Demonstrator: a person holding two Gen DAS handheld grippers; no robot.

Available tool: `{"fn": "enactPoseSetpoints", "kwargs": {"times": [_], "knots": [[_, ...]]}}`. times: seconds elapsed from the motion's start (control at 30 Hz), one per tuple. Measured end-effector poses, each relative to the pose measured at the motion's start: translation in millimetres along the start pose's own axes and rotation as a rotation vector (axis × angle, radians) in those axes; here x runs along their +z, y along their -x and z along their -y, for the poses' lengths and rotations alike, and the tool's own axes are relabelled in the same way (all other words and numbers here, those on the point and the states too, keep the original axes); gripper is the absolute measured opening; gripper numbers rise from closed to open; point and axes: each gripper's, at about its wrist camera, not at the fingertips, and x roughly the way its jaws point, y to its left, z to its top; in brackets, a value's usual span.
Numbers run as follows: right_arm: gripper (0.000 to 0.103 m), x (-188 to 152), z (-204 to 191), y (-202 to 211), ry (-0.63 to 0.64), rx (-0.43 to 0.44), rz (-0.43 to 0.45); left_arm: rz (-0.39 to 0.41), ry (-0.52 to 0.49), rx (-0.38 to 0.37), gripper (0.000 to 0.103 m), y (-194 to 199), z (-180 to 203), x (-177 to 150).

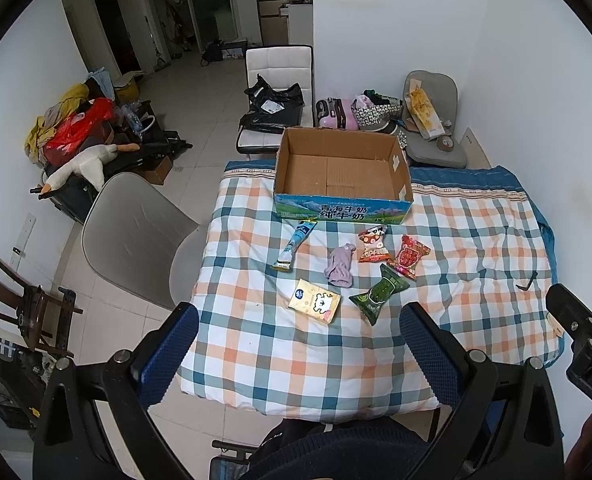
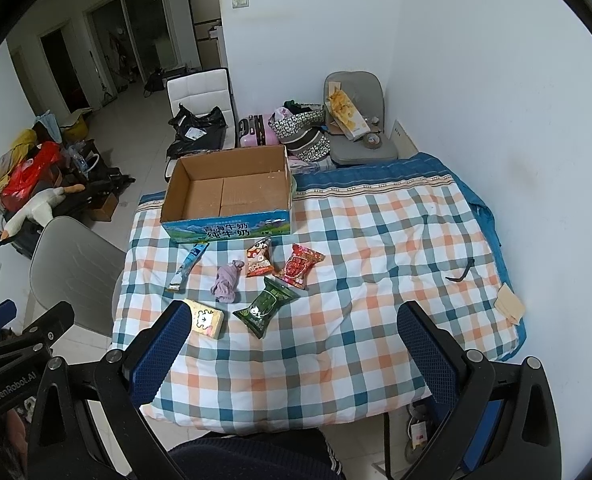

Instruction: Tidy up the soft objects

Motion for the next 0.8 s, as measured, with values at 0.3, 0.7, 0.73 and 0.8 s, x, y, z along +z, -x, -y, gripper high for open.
{"fn": "enactPoseSetpoints", "kwargs": {"times": [0.3,0.7,0.73,0.8], "knots": [[0.103,0.5,-0.5,1.1,0.001,0.001,0.004,0.003,0.003,-0.003,0.103,1.7,1.3,7.1],[0.103,1.9,-1.4,4.3,0.001,0.003,0.007,0.01,0.004,-0.007,0.103,3.2,-1.6,-0.3],[0.103,1.8,-1.2,4.5,0.001,0.004,0.007,0.009,0.005,-0.008,0.103,3.5,-1.2,1.2],[0.103,1.3,-1.5,2.7,0.0,0.004,0.007,0.005,0.007,-0.009,0.103,4.2,-0.1,10.0]]}}
